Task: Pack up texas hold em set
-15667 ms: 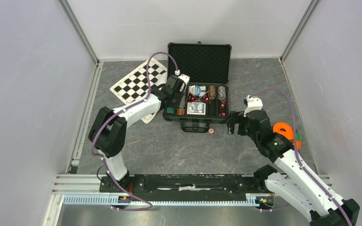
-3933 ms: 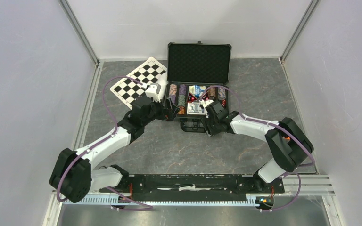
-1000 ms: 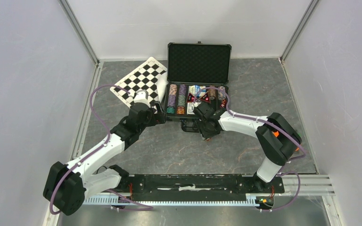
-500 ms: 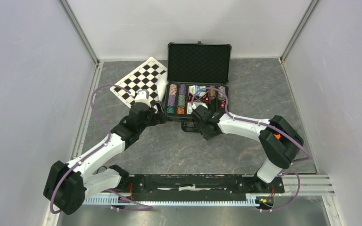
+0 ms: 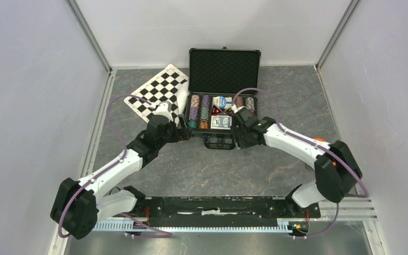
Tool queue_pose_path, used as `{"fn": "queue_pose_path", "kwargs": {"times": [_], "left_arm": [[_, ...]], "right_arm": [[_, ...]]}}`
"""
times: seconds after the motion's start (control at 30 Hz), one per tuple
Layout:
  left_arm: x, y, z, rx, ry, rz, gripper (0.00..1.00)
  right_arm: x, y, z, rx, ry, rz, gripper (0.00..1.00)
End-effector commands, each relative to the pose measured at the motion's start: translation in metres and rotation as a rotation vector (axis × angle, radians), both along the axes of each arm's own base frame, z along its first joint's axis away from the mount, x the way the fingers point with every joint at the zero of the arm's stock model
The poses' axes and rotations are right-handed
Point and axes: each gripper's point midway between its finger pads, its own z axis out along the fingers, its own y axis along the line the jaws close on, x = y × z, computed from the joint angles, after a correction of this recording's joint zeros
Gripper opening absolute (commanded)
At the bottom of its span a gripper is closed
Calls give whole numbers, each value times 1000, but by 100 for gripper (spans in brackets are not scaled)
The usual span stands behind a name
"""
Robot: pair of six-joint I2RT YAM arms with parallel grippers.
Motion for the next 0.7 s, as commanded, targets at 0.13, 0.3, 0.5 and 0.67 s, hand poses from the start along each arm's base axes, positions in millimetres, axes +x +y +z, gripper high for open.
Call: {"fn": "queue_pose_path", "kwargs": {"times": [0.13,0.3,0.5,0.67], "left_arm": [[7,-10,15,-50,-68,-38,100],[7,-9,18,-50,-75,-33,100],[5,-6,23,-59,-98,-28,100],[6,-5,23,-62,-111,-18,100]], "right_arm": [[10,-64,21,37,-55,-148,57],[13,-104,25,28,-85,-279,62],[28,-133,13,36,-86,-426,79],[52,-146,5,14,-59,-523,79]]}}
